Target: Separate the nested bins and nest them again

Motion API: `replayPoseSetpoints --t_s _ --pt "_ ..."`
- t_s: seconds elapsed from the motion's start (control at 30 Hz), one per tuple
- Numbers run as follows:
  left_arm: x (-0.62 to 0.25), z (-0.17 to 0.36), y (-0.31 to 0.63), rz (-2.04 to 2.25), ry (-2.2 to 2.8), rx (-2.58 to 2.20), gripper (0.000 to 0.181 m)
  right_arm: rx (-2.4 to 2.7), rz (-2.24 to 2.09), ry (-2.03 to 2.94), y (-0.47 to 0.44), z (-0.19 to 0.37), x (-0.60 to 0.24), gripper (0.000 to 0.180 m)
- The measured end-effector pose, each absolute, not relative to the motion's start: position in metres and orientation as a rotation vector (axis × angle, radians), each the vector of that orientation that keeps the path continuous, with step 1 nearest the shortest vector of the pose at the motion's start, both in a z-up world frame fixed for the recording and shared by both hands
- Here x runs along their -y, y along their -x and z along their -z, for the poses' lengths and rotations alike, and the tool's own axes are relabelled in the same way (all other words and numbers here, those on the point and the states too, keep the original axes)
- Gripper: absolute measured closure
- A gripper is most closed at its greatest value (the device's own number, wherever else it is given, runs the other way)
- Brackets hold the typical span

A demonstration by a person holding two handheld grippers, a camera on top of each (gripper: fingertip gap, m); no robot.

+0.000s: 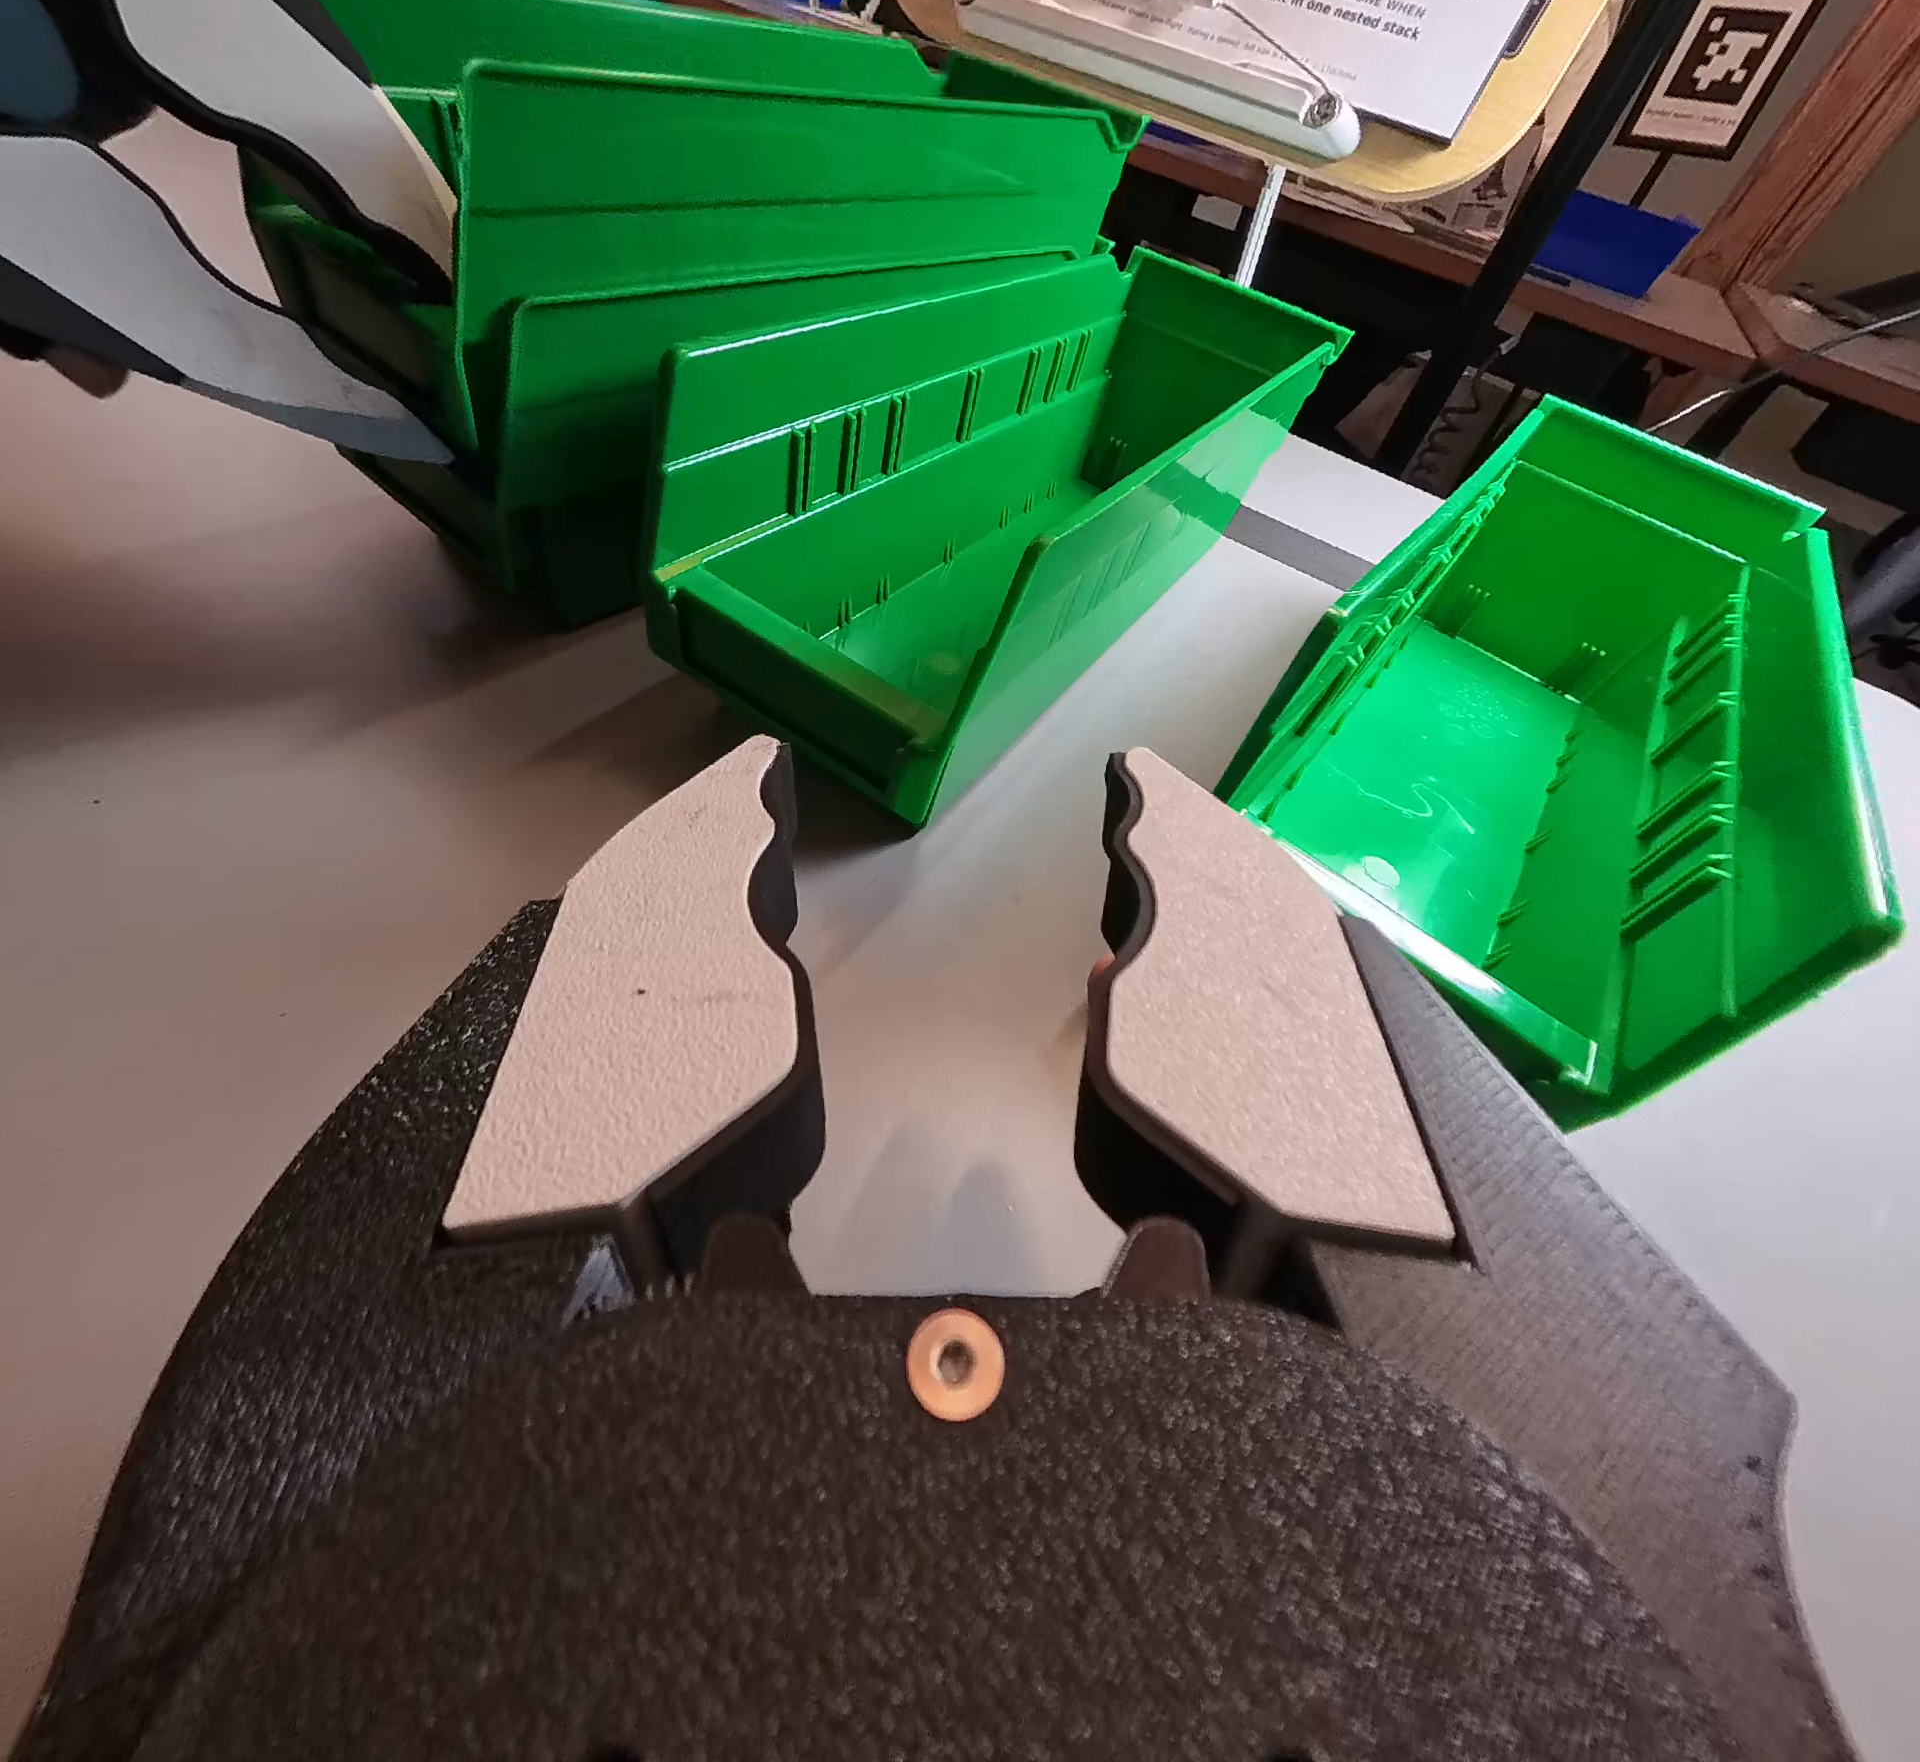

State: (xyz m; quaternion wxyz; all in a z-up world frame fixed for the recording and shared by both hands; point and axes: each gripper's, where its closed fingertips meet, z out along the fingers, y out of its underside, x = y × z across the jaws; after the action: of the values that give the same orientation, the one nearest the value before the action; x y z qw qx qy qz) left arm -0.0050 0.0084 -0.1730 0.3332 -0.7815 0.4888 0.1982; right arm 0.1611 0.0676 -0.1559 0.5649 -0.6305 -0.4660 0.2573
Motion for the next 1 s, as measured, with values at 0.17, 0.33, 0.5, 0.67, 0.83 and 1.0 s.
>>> replayPoseSetpoints --t_s 0.17,0.33,0.5,0.67,0.83,1.0 --pt "-0.004 0.169 0.009 -0.45 2.056 -1.287 0.149 1.098 -0.608 1.491 -0.161 0.158 -0.068 0.123" --pt "-0.005 0.173 0.01 -0.454 2.032 -1.286 0.148 1.113 -0.6 1.483 -0.159 0.158 -0.066 0.123" --pt "0.009 0.144 -0.009 -0.262 1.93 -1.159 0.142 1.202 -0.604 1.442 -0.15 0.157 -0.054 0.124" --pt "0.043 0.091 -0.009 0.174 1.763 -0.735 0.132 1.439 -0.513 1.376 -0.132 0.162 -0.034 0.123" --pt "0.06 0.112 0.052 0.173 1.779 -0.438 0.123 1.657 -0.305 1.273 -0.109 0.163 -0.025 0.123" --pt "0.052 0.163 0.075 0.248 1.917 -0.332 0.126 1.878 -0.017 1.216 -0.084 0.173 -0.039 0.12"
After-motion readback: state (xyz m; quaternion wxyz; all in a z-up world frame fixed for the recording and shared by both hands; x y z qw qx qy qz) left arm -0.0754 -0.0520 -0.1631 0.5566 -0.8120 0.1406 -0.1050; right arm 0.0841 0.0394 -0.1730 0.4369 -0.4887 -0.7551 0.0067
